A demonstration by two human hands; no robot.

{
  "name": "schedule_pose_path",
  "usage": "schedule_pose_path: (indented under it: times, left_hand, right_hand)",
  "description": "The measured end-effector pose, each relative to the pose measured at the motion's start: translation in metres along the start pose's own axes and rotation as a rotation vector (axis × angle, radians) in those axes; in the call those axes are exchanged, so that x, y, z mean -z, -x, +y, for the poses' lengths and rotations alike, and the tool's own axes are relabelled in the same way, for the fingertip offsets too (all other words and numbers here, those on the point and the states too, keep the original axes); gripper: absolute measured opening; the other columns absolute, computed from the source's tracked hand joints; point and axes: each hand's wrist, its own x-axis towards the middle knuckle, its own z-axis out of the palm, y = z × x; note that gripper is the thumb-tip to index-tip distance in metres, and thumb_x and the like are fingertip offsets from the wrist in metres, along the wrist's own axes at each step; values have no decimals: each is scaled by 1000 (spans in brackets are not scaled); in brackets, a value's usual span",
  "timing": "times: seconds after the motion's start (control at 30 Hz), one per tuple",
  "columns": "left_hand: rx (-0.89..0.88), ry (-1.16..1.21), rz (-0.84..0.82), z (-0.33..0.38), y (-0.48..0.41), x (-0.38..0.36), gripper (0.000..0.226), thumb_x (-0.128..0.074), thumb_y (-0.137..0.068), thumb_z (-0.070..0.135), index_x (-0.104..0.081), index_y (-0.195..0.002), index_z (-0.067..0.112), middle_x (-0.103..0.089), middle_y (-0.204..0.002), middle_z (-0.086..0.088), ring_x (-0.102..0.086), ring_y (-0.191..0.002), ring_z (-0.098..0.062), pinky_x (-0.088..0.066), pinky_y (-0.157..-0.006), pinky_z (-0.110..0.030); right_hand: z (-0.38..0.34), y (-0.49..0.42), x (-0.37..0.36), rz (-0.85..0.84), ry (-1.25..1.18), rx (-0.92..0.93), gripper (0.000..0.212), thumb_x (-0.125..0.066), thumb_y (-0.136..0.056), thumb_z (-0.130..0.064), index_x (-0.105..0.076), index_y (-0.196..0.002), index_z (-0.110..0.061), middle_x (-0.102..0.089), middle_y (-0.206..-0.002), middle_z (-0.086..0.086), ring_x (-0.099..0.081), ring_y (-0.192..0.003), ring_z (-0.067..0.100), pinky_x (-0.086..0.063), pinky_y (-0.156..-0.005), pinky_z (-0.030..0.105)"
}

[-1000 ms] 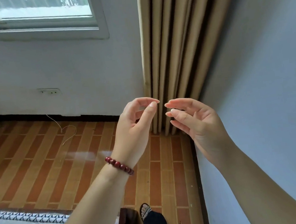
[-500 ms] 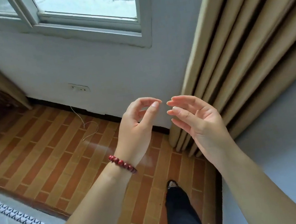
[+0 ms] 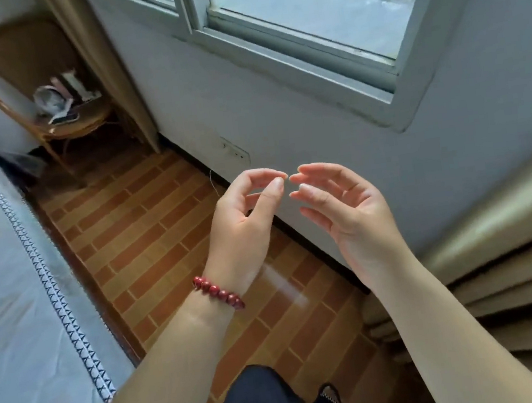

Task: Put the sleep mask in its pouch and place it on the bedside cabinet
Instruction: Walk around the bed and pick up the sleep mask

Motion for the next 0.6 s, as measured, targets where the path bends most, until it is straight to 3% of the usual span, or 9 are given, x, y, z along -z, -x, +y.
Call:
schedule_pose_path:
  times: [0.27, 0.6]
  left_hand:
    - [39, 22, 182, -31, -82, 59, 14, -50, -84, 41, -64, -88, 38, -67, -92, 24, -63, -87, 5, -45, -68, -5]
    - [53, -19, 360, -62, -209, 198, 19, -51, -81, 44, -64, -90, 36, -67, -92, 20, -63, -89, 0, -47, -71, -8]
  right_hand:
    - [26, -108, -65, -178, 13, -110, 17, -71, -79, -21, -72, -94, -30, -74, -99, -1, -69, -99, 19, -55, -83, 29]
    - [53, -260, -192, -304, 76, -107, 15, -70, -77, -27, -72, -89, -37, -74, -101, -5, -68, -101, 16, -53, -85, 30]
